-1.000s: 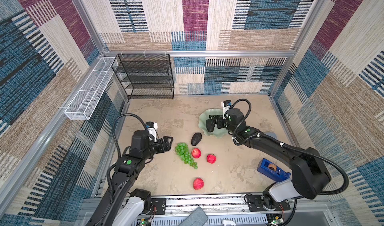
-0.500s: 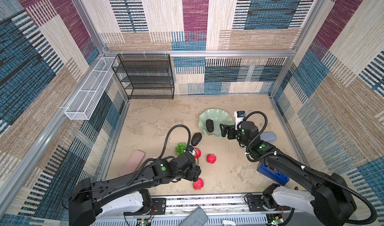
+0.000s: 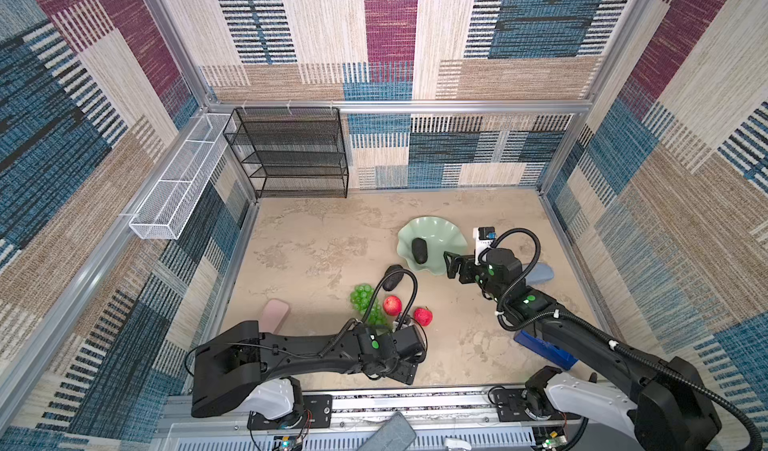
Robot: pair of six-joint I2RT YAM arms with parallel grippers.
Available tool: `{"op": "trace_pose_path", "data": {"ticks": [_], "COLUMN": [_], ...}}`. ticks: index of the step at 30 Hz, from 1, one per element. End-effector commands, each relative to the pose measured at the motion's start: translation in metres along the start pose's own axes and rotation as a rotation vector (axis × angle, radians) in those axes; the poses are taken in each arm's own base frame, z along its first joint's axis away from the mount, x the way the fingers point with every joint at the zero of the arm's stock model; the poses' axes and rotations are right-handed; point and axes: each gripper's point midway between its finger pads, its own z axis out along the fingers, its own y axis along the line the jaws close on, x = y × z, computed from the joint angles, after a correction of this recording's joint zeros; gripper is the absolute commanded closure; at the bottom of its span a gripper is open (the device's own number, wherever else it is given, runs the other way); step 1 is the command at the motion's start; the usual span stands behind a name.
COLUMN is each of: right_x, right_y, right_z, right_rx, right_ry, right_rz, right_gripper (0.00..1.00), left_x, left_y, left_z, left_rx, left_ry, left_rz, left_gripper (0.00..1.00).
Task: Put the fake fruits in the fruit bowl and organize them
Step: 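Grasp the red apple nearest the robot with the left gripper, then lift the apple with the left gripper and lower it into the bowl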
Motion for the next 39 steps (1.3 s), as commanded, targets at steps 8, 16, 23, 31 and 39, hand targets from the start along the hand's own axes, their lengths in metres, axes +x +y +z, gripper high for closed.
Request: {"op": "trace_pose_path", "data": {"ticks": [8, 16, 23, 31, 39], "right_x": [-0.003, 0.002, 0.017, 0.010, 0.016], "right_y": [-0.005, -0.009, -0.019, -0.025, -0.027], "right_z": [-0.008, -0.018, -0.043, -0.070, -0.069], "right_rx": [0.005, 0.004, 0.006, 0.005, 0.010], "right_ry": [-0.044, -0.047, -0.047, -0.099, -0.078], "right_rz": [0.041, 0.093, 0.114, 0.141, 0.136], "right_gripper": [0.00, 0.00, 0.00, 0.00, 0.00], "left_x": [-0.023, -0.072, -0.191, -0.309, -0.370], "left_y": [0.001, -0.003, -0.020, -0.006, -0.003], "left_z": [-0.031, -0.062, -0.098, -0.056, 0.009], "left_rx": [0.017, 0.089, 0.152, 0.125, 0.090], "left_ry": [-0.145, -0.302, -0.469, -0.458, -0.398], "left_rz": [-0.003, 0.009, 0.108, 0.134, 0.128], "left_gripper": [0.44, 0.48, 0.47, 0.48, 0.47]}}
